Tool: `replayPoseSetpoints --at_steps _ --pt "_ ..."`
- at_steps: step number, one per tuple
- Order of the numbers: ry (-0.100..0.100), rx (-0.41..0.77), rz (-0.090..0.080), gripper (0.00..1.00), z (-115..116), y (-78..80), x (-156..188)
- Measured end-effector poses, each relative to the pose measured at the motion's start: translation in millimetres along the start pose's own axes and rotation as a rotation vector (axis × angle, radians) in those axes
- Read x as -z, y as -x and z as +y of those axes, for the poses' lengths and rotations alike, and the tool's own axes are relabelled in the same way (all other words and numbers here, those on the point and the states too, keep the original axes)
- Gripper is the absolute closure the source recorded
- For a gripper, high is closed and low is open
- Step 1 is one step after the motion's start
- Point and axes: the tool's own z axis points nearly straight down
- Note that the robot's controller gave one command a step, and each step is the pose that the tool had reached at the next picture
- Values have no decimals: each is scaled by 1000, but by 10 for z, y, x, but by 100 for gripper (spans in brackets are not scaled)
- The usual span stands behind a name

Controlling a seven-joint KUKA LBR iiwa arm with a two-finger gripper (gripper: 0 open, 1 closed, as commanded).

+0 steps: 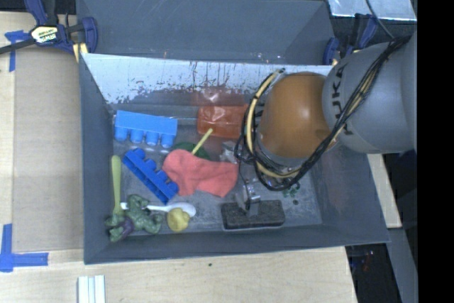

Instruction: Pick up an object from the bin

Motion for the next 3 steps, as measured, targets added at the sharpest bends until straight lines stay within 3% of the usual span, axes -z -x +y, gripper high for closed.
replayPoseSetpoints --at_steps 1,2,3 --pt "-2 -87 -2 0 -19 46 -24" --pt "1 -365 -5 100 569 132 -20" --pt "1 -365 -5 100 569 132 -20"
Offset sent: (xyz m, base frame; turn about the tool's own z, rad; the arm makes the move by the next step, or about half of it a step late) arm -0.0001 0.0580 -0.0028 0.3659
